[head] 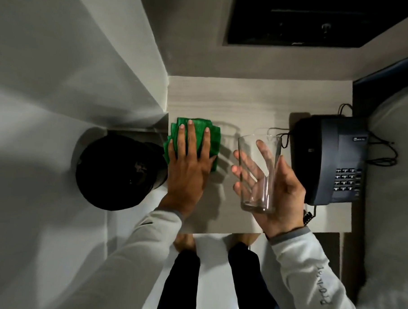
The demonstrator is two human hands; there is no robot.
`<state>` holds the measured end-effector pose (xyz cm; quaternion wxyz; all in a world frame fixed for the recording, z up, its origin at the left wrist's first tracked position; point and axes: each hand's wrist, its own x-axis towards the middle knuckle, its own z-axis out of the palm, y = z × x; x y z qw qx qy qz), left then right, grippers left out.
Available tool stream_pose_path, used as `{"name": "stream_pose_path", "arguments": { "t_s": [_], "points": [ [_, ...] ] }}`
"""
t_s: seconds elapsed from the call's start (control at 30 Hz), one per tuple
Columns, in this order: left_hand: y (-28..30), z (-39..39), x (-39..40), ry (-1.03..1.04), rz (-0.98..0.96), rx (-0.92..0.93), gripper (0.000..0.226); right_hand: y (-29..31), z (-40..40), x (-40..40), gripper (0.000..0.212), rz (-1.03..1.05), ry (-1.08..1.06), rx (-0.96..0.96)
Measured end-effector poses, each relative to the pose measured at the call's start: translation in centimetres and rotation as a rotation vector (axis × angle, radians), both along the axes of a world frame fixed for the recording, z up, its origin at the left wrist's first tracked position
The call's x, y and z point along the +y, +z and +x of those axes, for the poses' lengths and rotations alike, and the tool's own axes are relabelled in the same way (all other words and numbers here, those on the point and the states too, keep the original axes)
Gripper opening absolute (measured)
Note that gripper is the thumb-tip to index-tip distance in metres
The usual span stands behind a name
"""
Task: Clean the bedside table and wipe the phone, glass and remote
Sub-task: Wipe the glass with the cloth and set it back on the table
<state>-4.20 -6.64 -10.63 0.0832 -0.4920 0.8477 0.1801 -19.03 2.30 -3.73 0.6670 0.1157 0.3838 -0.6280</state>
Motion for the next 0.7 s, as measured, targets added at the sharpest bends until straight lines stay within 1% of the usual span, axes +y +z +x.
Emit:
{"name": "stream_pose_path", "arguments": {
  "t_s": [0.1,0.17,0.23,0.3,0.33,0.37,0.4,0.5,0.57,0.63,0.7],
  "points": [
    [0.3,-0.2,0.5,-0.029,-0.074,-0.010,0.053,-0.6,-0.3,0.3,0.053,0.041,-0.028,-0.013],
    [0.6,-0.1,0.8,-0.064,-0.036,-0.021,0.061,-1.0,-0.5,0.4,0.062,0.052,-0.040,-0.046],
    [1.2,0.1,0.8,-0.090,0.033,-0.046,0.070,-1.3,-0.7,0.6,0.078,0.056,-0.027,-0.054],
    [1.8,0.5,0.5,-0.104,0.073,-0.040,0.071,-1.7,-0.8,1.0,0.092,0.053,-0.006,-0.066],
    [2.2,0.8,0.3,-0.104,0.081,-0.009,0.069,-2.0,-0.8,1.3,0.094,0.045,0.000,-0.078],
    [2.8,1.1,0.2,-0.090,0.078,0.044,0.067,-2.2,-0.7,1.7,0.091,0.043,0.001,-0.086],
    [3.6,1.4,0.2,-0.054,0.050,0.119,0.067,-2.4,-0.6,2.0,0.083,0.045,-0.002,-0.090],
    [6.2,2.4,0.9,0.044,-0.148,0.332,0.066,-3.0,0.1,2.8,0.057,0.087,-0.009,-0.108],
    [8.1,2.5,1.6,0.025,-0.229,0.481,0.059,-3.1,0.9,3.2,0.051,0.132,0.014,-0.106],
    [9.9,1.8,2.2,0.001,-0.215,0.582,0.055,-2.9,2.1,3.2,0.048,0.164,0.039,-0.102],
    [11.2,0.6,2.5,-0.038,-0.125,0.588,0.057,-2.7,3.3,2.9,0.044,0.154,0.031,-0.088]
  ]
}}
